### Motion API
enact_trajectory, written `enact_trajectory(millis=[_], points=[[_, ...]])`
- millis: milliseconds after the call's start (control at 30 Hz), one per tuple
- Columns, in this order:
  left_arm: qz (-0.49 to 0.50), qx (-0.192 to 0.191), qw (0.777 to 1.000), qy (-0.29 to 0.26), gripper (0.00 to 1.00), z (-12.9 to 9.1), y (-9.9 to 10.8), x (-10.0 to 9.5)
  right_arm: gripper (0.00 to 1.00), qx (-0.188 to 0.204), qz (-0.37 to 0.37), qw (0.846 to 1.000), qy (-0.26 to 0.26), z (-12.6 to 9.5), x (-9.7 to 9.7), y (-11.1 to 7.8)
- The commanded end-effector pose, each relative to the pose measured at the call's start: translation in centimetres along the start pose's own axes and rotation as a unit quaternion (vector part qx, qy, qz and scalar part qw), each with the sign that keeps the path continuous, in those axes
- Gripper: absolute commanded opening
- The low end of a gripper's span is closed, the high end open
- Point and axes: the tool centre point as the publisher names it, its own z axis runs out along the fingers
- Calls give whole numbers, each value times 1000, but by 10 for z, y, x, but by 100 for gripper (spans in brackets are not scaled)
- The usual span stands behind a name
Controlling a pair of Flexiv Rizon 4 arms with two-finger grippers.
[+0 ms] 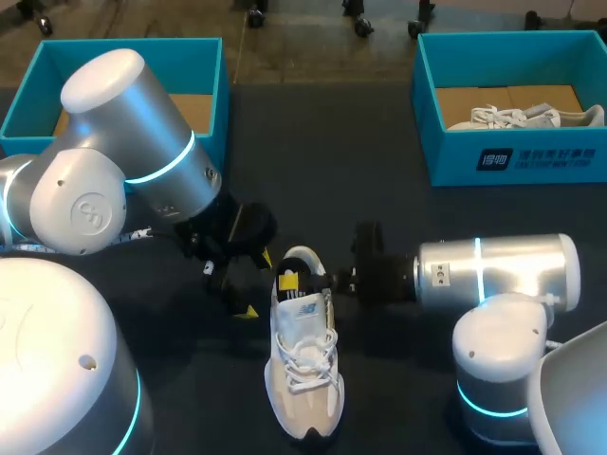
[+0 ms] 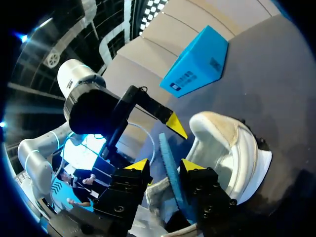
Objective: Take the shoe out of the shoebox, open the shoe tongue, remove and reinsert the insole, then place the shoe into the shoebox
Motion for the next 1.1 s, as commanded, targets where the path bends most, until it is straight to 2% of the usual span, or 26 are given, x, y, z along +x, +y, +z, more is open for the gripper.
enact_trajectory(millis=[33, 67, 100, 133, 167, 400, 733, 967, 1000, 1033, 1067, 1100], points=[[0, 0, 1000, 0, 100, 1, 0, 0, 30, 20, -2, 1000, -4, -4, 0, 12], [0, 0, 1000, 0, 100, 1, 0, 0, 29, 20, -3, 1000, -4, -5, -1, 13], [0, 0, 1000, 0, 100, 1, 0, 0, 20, 21, -3, 1000, -3, -5, -3, 14], [0, 0, 1000, 0, 100, 1, 0, 0, 1, 21, -3, 1000, 0, -6, -5, 16], [0, 0, 1000, 0, 100, 1, 0, 0, 0, 23, -2, 1000, 2, -5, -7, 17], [0, 0, 1000, 0, 100, 1, 0, 0, 0, 27, 25, 999, 12, 0, -19, 11], [0, 0, 1000, 0, 100, 1, 0, 0, 0, 41, 55, 998, 4, 7, -13, -10], [0, 0, 1000, 0, 100, 1, 0, 0, 0, 47, 36, 998, -3, 5, -10, -6], [0, 0, 1000, 0, 100, 1, 0, 0, 3, 47, 32, 998, -6, 4, -9, -4], [0, 0, 1000, 0, 100, 1, 0, 0, 23, 48, 27, 998, -9, 2, -7, -2], [0, 0, 1000, 0, 100, 1, 0, 0, 31, 49, 23, 998, -14, 0, -6, 0], [0, 0, 1000, 0, 100, 1, 0, 0, 32, 51, 21, 998, -18, -2, -4, 3]])
